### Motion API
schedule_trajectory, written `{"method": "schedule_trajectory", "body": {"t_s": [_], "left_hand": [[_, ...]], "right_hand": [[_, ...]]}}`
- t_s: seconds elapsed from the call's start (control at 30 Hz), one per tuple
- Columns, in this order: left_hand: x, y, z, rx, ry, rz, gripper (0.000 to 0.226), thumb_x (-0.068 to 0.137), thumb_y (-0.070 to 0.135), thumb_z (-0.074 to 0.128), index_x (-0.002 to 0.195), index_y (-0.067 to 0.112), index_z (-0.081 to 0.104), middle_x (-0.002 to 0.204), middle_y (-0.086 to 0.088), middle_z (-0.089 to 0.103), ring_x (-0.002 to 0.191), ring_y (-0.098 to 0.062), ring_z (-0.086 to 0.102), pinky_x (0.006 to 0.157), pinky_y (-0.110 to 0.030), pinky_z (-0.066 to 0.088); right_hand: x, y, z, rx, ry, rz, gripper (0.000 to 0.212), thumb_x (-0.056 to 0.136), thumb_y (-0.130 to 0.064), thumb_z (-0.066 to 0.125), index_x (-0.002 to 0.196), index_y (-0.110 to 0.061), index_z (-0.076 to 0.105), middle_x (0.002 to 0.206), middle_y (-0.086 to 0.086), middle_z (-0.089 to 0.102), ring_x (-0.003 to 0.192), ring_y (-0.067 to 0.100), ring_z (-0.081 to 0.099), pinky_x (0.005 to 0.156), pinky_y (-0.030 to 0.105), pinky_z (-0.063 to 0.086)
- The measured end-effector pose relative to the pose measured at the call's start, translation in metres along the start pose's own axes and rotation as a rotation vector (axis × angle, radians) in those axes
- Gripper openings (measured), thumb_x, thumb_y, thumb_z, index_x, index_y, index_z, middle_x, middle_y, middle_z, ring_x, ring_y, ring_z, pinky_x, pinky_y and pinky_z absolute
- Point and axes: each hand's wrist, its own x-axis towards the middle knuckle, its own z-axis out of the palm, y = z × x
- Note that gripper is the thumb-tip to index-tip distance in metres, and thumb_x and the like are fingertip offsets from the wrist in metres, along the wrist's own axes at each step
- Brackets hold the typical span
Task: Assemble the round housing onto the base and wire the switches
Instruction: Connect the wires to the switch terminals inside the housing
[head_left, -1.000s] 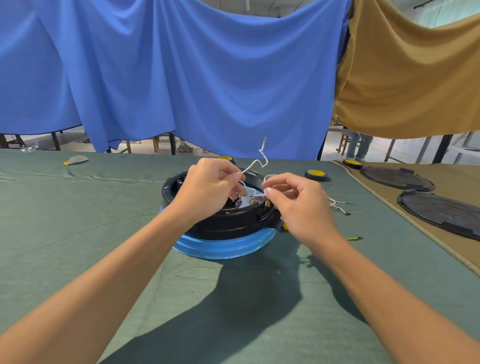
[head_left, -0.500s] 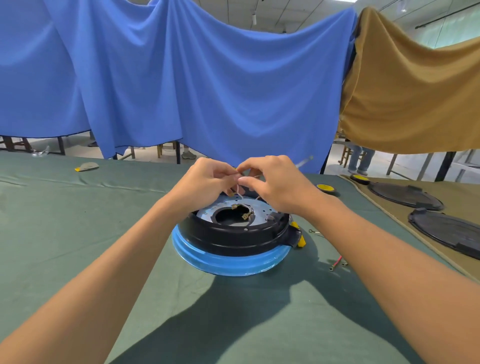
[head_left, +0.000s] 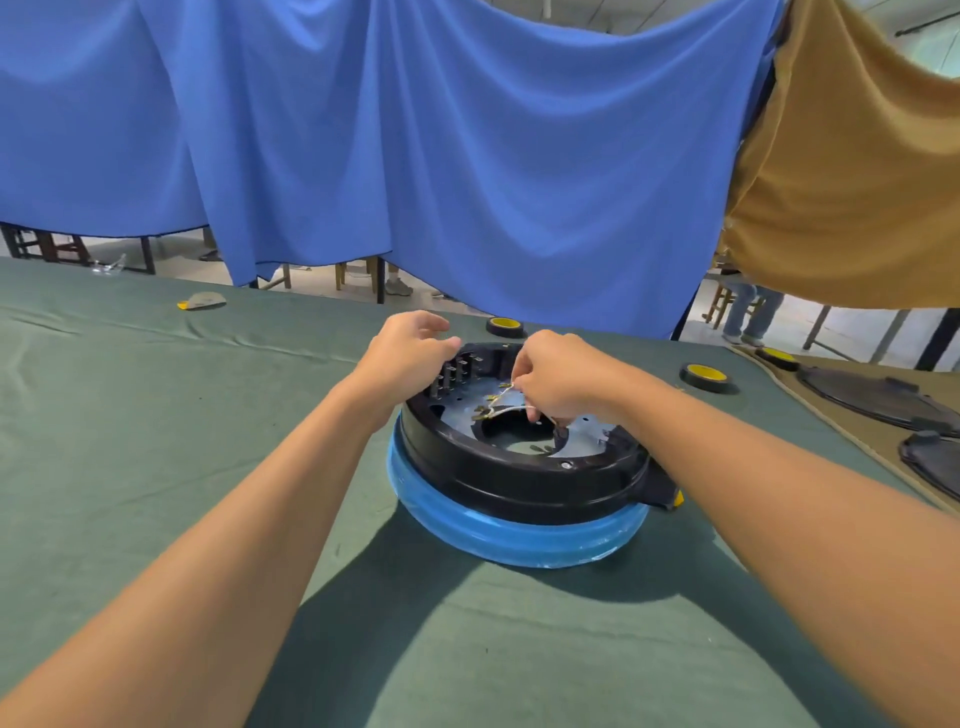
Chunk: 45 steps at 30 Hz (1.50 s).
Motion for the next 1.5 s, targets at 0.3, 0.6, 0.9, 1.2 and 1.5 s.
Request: {"method": "schedule_trajectory", "body": {"t_s": [0.3, 0.6, 0.9, 1.2, 1.5], "left_hand": [[-0.005, -0.001, -0.004, 0.080, -0.025, -0.024, 0.038, 0.095, -0.008, 0.040, 0.114, 0.012, 0.067, 0.124, -0.008, 0.063, 0.117, -0.024, 0.054, 0.095, -0.035, 0.045], [-0.024, 0.003, 0.000, 0.070, 0.031, -0.045, 0.012, 0.092, 0.013, 0.063, 0.101, 0.016, 0.071, 0.106, -0.005, 0.068, 0.106, -0.024, 0.060, 0.095, -0.038, 0.050], [-0.052, 0.019, 0.021, 0.098, -0.122, 0.023, 0.018, 0.096, 0.014, 0.060, 0.111, 0.016, 0.069, 0.110, -0.003, 0.068, 0.107, -0.019, 0.061, 0.089, -0.031, 0.045], [-0.076, 0.023, 0.023, 0.067, -0.083, 0.001, 0.016, 0.096, 0.011, 0.059, 0.106, 0.019, 0.069, 0.107, -0.009, 0.069, 0.092, -0.028, 0.068, 0.084, -0.049, 0.058], [-0.087, 0.016, 0.023, -0.146, -0.010, -0.070, 0.016, 0.093, 0.007, 0.061, 0.100, 0.017, 0.072, 0.109, -0.005, 0.071, 0.099, -0.025, 0.068, 0.091, -0.046, 0.056]], "right_hand": [[-0.008, -0.003, 0.024, 0.254, -0.080, 0.087, 0.036, 0.091, -0.001, 0.032, 0.113, 0.006, 0.059, 0.087, 0.017, 0.071, 0.069, 0.025, 0.049, 0.059, 0.035, 0.039], [-0.057, 0.009, 0.022, 0.232, -0.144, -0.036, 0.033, 0.094, -0.006, 0.035, 0.111, -0.020, 0.059, 0.081, -0.001, 0.072, 0.061, 0.012, 0.055, 0.059, 0.027, 0.046], [-0.090, 0.019, 0.022, 0.282, -0.140, -0.041, 0.033, 0.093, -0.007, 0.037, 0.112, -0.023, 0.060, 0.082, -0.004, 0.071, 0.061, 0.012, 0.056, 0.053, 0.025, 0.047], [-0.083, 0.001, 0.000, 0.304, -0.161, 0.075, 0.034, 0.091, 0.001, 0.037, 0.112, -0.001, 0.063, 0.076, 0.003, 0.071, 0.055, 0.014, 0.057, 0.051, 0.024, 0.048], [-0.072, -0.003, 0.019, 0.463, -0.136, 0.168, 0.016, 0.096, -0.012, 0.053, 0.104, -0.002, 0.062, 0.086, 0.013, 0.063, 0.057, 0.015, 0.047, 0.044, 0.024, 0.040]]}}
